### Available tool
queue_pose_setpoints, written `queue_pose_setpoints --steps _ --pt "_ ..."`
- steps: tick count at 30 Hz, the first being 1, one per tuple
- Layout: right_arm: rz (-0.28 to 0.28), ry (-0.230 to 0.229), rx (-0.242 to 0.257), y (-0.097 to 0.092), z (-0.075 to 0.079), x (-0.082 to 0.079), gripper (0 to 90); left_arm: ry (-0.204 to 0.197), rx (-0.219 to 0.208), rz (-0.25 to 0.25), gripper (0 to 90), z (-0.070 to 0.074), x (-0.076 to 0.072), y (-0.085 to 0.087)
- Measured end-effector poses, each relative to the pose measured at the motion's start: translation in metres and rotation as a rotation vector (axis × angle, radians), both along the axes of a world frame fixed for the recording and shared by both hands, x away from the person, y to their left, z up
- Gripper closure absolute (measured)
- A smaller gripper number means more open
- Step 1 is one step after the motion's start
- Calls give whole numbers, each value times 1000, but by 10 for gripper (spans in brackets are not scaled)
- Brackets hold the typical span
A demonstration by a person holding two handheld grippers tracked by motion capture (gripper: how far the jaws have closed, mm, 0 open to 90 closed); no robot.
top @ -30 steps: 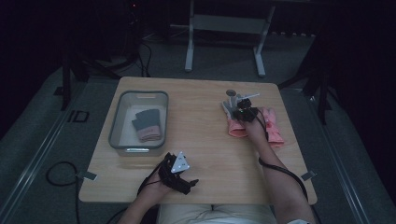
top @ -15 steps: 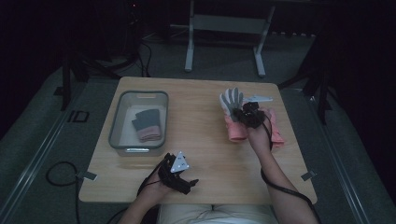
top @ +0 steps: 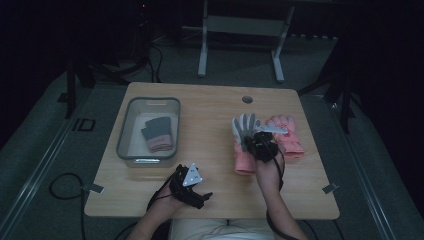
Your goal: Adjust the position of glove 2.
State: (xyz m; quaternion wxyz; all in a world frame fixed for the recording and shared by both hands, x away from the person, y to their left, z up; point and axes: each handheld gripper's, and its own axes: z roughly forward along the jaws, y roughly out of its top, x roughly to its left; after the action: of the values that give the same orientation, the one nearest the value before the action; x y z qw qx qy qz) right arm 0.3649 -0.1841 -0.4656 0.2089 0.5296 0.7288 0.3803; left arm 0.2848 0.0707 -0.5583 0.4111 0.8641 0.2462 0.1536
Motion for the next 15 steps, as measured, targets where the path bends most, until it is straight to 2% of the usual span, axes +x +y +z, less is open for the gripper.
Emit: queue_pose_setpoints --steps 1,5,7,11,13,15 --pt "-10 15 2 4 -8 -1 883 1 -1 0 21 0 0 0" --pt "18 78 -20 20 -32 8 883 11 -14 6 21 -1 1 2" --pt "9 100 -4 27 -40 16 883 11 -10 7 21 -1 1 2" --pt "15 112 -23 40 -46 26 883 -1 14 -3 21 -2 0 0" --pt "20 124 -13 45 -48 31 882 3 13 -4 21 -2 0 0" --pt "27 125 -26 49 -53 34 881 2 11 -5 21 -2 0 0"
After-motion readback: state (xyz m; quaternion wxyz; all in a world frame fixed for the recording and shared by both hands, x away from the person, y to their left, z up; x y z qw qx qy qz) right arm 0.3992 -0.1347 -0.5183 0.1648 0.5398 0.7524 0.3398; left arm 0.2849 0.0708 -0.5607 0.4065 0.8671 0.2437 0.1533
